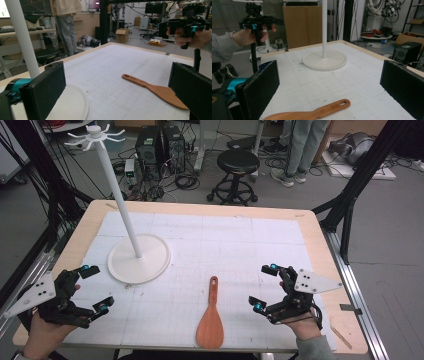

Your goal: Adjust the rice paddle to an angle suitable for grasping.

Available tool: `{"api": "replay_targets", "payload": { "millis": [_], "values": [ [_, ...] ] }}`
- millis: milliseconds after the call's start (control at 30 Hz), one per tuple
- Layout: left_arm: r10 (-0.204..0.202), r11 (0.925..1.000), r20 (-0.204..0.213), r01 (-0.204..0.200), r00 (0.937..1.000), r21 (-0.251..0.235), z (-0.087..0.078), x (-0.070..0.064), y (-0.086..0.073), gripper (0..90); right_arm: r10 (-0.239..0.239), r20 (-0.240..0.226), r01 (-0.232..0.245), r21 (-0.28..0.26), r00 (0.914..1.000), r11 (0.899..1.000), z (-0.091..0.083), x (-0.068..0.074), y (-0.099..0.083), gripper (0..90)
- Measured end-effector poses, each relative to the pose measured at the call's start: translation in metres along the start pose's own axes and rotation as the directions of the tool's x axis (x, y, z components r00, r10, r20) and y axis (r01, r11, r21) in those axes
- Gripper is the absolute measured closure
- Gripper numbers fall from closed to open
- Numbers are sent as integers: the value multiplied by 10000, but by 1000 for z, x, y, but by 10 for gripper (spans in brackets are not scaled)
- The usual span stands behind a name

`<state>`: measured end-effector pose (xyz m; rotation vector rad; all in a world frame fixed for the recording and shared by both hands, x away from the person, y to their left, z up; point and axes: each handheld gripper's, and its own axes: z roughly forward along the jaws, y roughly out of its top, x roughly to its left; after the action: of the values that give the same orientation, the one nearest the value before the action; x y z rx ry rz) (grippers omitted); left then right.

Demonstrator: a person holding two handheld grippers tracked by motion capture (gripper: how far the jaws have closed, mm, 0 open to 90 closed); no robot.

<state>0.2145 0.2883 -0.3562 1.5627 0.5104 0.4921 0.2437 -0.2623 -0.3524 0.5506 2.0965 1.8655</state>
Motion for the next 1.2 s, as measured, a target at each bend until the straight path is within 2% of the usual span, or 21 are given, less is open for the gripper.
{"api": "replay_targets", "payload": {
  "millis": [233,367,433,500,533,567,600,633,667,700,733,767,800,833,933,967,1000,1200],
  "values": [
    [-29,10000,-27,29,10000,13,0,1,-1,18,130,141,-131,27,9998,9999,1,-1,-2,9],
    [-76,9999,-41,76,10000,70,0,1,-2,17,-40,36,40,171,10000,9998,4,0,-2,22],
    [-82,9999,-32,82,10000,84,0,1,-2,18,-126,-158,129,212,9998,9997,5,1,-1,86],
    [-115,9999,-49,115,9999,115,1,1,-3,18,-174,-410,186,294,9990,9994,6,2,-1,195],
    [-115,9999,-49,115,9999,115,1,1,-3,18,-174,-410,186,294,9990,9994,6,2,-1,195],
    [-115,9999,-49,116,9999,121,1,2,-3,18,-135,-566,161,455,9983,9988,7,4,-1,273],
    [-115,9999,-49,116,9999,121,1,2,-3,18,-135,-566,161,455,9983,9988,7,4,-1,273],
    [-125,9998,-51,126,9999,156,1,2,-4,18,-154,-629,186,507,9979,9985,8,4,-1,324],
    [-126,9998,-58,127,9999,167,1,2,-4,17,-227,-729,273,621,9971,9977,9,5,-2,449],
    [-145,9998,-66,146,9999,164,2,2,-4,17,-227,-729,273,621,9971,9977,9,5,-2,449],
    [-148,9996,-101,150,9998,221,2,2,-4,17,-322,-531,364,787,9981,9962,10,7,-2,562],
    [-127,9995,-110,130,9999,276,2,2,-4,18,-347,-497,390,885,9982,9953,10,6,-3,603],
    [-127,9995,-110,130,9999,276,2,2,-4,18,-347,-497,390,885,9982,9953,10,6,-3,603],
    [-124,9994,-92,127,9999,307,2,2,-5,18,-389,-348,425,1078,9986,9933,11,7,-4,723],
    [-186,9992,-110,190,9998,354,3,2,-6,18,-432,-232,455,1134,9988,9925,11,7,-5,825],
    [-186,9992,-110,190,9998,354,3,2,-6,18,-432,-232,455,1134,9988,9925,11,7,-5,825],
    [-196,9990,-116,200,9997,392,3,3,-7,17,-459,-178,475,1081,9988,9930,11,7,-6,884],
    [-197,9989,-142,202,9997,425,4,2,-7,18,-314,-202,334,1067,9993,9937,14,8,-7,887]
  ]
}}
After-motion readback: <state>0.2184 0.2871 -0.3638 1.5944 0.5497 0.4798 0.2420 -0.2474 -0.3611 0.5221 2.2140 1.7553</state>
